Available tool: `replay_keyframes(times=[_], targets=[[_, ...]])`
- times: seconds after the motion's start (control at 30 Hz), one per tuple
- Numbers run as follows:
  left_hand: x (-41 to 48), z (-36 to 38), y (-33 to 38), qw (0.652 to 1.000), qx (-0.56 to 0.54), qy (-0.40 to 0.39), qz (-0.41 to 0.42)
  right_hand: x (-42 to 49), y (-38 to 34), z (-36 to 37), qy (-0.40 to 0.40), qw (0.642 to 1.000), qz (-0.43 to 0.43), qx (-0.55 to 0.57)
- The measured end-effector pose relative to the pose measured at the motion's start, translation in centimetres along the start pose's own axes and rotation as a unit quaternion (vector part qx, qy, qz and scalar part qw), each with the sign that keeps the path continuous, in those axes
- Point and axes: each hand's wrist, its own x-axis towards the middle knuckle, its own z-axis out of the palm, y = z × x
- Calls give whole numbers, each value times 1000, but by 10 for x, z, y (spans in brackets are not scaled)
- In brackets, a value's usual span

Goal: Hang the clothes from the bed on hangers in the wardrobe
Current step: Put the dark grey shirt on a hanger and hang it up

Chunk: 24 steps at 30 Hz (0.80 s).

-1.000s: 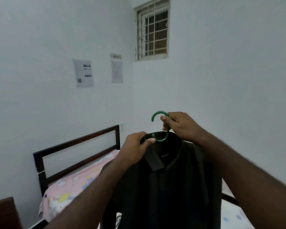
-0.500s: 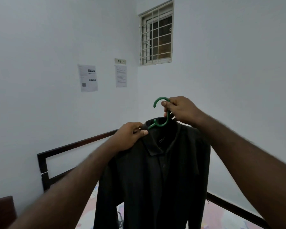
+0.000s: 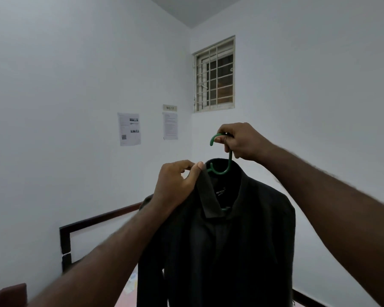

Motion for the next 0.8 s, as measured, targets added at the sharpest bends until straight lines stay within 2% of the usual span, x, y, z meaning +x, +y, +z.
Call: replay_keyframes(times=[0.07,0.13,0.2,0.3,0.47,0.57,0.63,0.67,0.73,0.8], targets=[[17,-9,6,999,4,-32,-27,5,-8,-6,-2,1000,2,14],[37,-14,14,989,42,-135,-45,10,-19,-7,-2,1000,-5,26],[53,-14,23,969,99,-223,-30,15,-29,-8,0,999,-15,37],[68,-13,34,960,116,-254,-30,18,-37,-9,8,999,-21,48],[77,-15,36,941,85,-321,-58,8,-37,-9,8,999,-9,44],[73,-11,34,947,91,-306,-37,-2,-34,-13,26,997,-6,71],[72,-14,28,959,88,-266,-35,-12,-20,-18,29,995,33,89],[73,-17,22,966,81,-244,-38,-19,-9,-21,3,993,74,94],[74,-26,10,975,65,-207,-54,-39,20,-24,-112,975,168,89],[74,-32,1,980,50,-179,-68,-61,44,-21,-212,949,208,104]])
